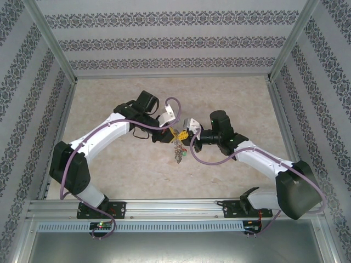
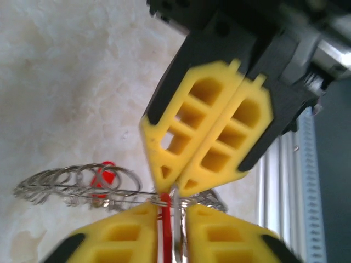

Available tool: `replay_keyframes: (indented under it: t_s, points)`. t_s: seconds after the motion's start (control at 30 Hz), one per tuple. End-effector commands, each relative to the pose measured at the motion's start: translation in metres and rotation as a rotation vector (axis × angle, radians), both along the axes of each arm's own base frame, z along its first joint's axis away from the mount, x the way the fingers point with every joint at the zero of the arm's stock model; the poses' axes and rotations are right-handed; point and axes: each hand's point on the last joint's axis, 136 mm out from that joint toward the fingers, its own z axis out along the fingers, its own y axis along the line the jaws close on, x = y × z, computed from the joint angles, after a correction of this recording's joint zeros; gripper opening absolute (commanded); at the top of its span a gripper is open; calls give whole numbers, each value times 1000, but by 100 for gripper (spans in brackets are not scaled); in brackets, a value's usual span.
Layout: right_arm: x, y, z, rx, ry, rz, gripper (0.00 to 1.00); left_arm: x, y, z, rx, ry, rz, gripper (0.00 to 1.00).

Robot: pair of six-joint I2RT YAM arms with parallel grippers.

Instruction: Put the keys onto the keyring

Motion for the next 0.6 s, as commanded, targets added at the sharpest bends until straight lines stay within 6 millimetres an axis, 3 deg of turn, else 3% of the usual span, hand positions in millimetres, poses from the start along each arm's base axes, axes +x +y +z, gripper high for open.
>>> replay_keyframes:
  t_s: [0.0,0.13,0.3,0.5,0.57]
  points:
    - [14,-6,-5,9,6,-72,0,-17,-14,44,-172,45,-52,25]
    - [14,-10,4,64,0,-62,0,-18,-11,55,-225,25,-34,33]
    - [13,-13,12,113,1,-36,0,-5,3,72,-291,-46,58,37]
    - [3,-12,31,167,-34,51,0,44,31,59,-260,-92,418,54]
    - [3,-12,34,169,-40,55,0,51,39,58,-279,-79,469,55]
